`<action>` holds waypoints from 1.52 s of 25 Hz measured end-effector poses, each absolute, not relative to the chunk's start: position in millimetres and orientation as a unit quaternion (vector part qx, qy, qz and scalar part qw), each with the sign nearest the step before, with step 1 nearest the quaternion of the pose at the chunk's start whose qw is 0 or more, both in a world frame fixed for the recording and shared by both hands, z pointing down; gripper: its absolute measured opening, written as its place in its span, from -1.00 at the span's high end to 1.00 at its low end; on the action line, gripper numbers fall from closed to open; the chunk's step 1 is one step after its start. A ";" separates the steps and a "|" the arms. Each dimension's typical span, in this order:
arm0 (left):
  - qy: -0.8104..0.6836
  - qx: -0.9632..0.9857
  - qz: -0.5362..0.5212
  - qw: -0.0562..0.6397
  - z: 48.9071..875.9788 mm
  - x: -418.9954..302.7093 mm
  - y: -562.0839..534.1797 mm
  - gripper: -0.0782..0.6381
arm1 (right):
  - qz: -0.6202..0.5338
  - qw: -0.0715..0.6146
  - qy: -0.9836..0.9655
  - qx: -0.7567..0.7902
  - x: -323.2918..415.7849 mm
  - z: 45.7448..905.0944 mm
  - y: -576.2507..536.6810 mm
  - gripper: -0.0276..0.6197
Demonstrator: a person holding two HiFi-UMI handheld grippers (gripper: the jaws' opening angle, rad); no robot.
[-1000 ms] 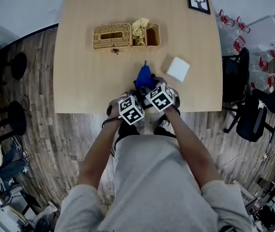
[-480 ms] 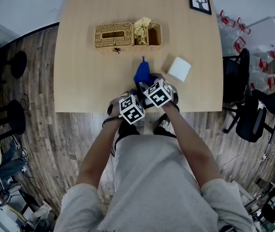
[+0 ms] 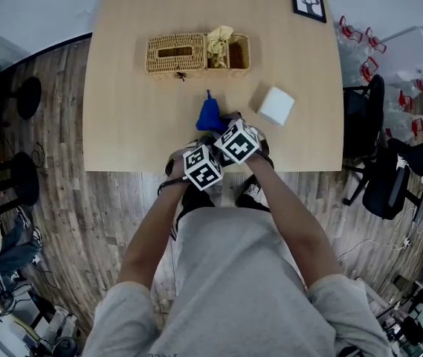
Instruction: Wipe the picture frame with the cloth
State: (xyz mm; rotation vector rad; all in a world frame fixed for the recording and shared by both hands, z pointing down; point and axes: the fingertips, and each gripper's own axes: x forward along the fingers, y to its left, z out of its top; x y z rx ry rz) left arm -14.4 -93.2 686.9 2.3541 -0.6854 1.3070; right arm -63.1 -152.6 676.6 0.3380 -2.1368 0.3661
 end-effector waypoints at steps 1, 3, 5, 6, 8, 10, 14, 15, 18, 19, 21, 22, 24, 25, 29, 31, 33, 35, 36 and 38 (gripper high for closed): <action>-0.244 0.833 0.462 0.181 687.2 -14.8 -93.4 0.63 | 0.150 0.457 -0.867 0.129 -63.3 677.0 -151.0 0.60; -0.245 0.834 0.459 0.182 687.2 -15.6 -93.7 0.63 | 0.147 0.463 -0.868 0.106 -63.3 677.9 -145.5 0.60; -0.247 0.835 0.457 0.183 686.5 -16.0 -93.8 0.63 | 0.146 0.468 -0.867 0.087 -60.9 677.8 -139.6 0.60; -0.247 0.835 0.456 0.183 686.2 -16.0 -93.8 0.63 | 0.150 0.468 -0.867 0.082 -58.5 676.6 -138.1 0.60; -0.247 0.835 0.457 0.181 685.7 -15.4 -93.5 0.63 | 0.159 0.464 -0.868 0.072 -52.9 673.6 -137.3 0.60; -0.245 0.835 0.458 0.180 686.0 -15.1 -93.4 0.63 | 0.161 0.468 -0.867 0.061 -48.7 673.7 -136.2 0.60; -0.246 0.835 0.458 0.180 686.4 -14.9 -93.3 0.63 | 0.148 0.480 -0.863 0.051 -43.0 675.2 -132.6 0.60; -0.246 0.835 0.458 0.181 686.3 -14.6 -93.1 0.63 | 0.146 0.479 -0.864 0.051 -41.2 676.6 -131.3 0.60; -0.246 0.835 0.457 0.181 685.8 -14.8 -93.1 0.63 | 0.145 0.478 -0.865 0.051 -34.0 682.3 -122.7 0.60; -0.246 0.835 0.458 0.181 685.5 -15.1 -93.2 0.63 | 0.146 0.479 -0.864 0.052 -32.1 681.9 -119.4 0.60; -0.245 0.836 0.458 0.179 685.1 -15.2 -93.0 0.63 | 0.151 0.482 -0.861 0.064 -27.3 679.8 -114.4 0.60; -0.244 0.836 0.458 0.178 685.1 -15.1 -92.9 0.63 | 0.155 0.482 -0.859 0.073 -25.0 679.4 -112.9 0.60; -0.243 0.836 0.458 0.179 685.5 -15.3 -93.0 0.63 | 0.164 0.481 -0.856 0.090 -21.3 679.4 -109.6 0.60; -0.242 0.836 0.458 0.180 685.6 -15.6 -93.1 0.63 | 0.167 0.483 -0.854 0.095 -19.6 679.3 -106.9 0.60; -0.239 0.837 0.458 0.178 685.0 -17.2 -92.2 0.63 | 0.178 0.487 -0.848 0.110 -15.1 679.4 -92.8 0.60; -0.239 0.838 0.458 0.176 684.9 -17.0 -92.1 0.63 | 0.192 0.482 -0.846 0.123 -13.8 679.7 -88.4 0.60; -0.239 0.837 0.460 0.174 685.8 -15.9 -92.5 0.63 | 0.214 0.473 -0.843 0.140 -12.5 680.0 -86.2 0.60; -0.237 0.837 0.461 0.175 686.1 -15.6 -93.1 0.63 | 0.234 0.462 -0.840 0.160 -12.6 678.1 -87.2 0.60; -0.236 0.837 0.462 0.176 686.0 -15.9 -93.2 0.63 | 0.240 0.457 -0.839 0.169 -13.5 676.3 -87.9 0.60; -0.235 0.837 0.462 0.176 685.7 -16.1 -92.7 0.63 | 0.244 0.452 -0.839 0.181 -14.6 677.1 -85.7 0.60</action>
